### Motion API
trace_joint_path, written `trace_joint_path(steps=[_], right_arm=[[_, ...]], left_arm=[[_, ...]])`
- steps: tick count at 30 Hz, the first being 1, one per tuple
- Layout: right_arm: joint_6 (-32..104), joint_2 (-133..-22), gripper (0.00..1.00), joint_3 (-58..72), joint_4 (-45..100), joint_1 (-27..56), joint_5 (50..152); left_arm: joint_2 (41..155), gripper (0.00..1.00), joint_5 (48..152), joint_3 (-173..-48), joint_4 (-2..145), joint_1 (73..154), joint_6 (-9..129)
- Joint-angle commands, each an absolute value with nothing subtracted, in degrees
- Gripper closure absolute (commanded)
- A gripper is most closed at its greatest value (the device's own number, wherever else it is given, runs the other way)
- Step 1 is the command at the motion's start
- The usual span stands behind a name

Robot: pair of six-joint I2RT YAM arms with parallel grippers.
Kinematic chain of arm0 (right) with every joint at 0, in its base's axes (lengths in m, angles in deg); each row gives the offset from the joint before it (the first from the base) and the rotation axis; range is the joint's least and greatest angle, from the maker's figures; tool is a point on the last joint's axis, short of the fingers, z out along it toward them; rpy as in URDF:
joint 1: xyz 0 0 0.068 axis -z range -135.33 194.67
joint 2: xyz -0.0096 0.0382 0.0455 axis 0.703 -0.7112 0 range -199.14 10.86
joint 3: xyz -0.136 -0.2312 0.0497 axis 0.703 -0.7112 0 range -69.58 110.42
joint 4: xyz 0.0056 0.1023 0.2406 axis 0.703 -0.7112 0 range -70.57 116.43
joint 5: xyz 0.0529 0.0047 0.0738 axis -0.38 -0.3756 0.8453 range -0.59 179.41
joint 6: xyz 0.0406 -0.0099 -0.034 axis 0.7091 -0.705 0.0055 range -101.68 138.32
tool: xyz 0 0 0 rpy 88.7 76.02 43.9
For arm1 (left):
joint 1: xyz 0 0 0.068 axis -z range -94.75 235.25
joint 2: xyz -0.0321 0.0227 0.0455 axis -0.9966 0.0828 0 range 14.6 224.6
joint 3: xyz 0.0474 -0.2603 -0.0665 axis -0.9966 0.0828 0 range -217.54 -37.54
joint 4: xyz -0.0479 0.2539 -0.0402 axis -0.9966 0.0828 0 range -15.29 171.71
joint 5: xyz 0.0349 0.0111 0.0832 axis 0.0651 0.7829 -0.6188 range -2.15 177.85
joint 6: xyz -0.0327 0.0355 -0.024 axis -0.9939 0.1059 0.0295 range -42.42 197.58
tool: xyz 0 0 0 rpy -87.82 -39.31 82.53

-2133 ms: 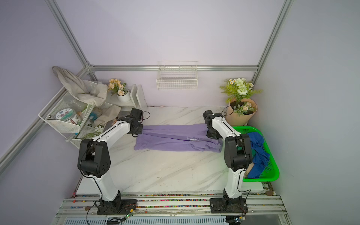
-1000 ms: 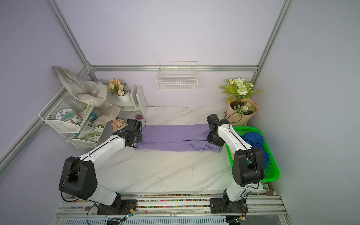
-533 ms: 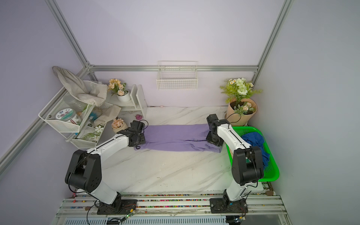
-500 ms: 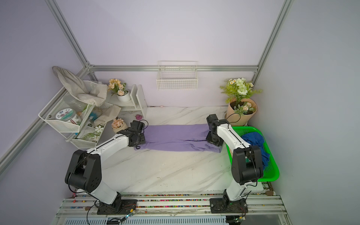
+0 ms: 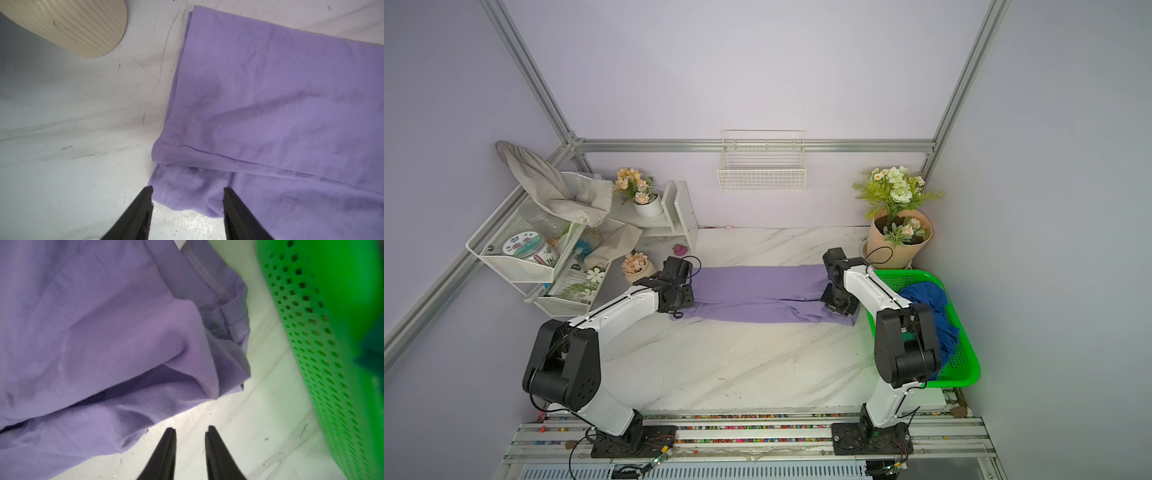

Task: Fold and stack t-shirts
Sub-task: Fold the T-shirt.

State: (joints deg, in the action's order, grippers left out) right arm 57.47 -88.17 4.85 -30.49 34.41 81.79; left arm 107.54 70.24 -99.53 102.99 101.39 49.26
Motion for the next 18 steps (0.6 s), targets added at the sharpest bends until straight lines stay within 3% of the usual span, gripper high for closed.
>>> trace_joint_path(steps=[1, 18], right_arm=[[57.5, -86.0, 0.64, 4.3, -31.6, 34.7, 77.8], [58.3, -95.6, 0.56, 12.5, -31.3, 37.6, 71.3]], left_arm=[[107.7, 0.43, 70.3, -100.3, 104.0, 101.4, 50.4], [107.2, 0.42, 71.5, -100.1, 104.2, 101.4, 50.9]])
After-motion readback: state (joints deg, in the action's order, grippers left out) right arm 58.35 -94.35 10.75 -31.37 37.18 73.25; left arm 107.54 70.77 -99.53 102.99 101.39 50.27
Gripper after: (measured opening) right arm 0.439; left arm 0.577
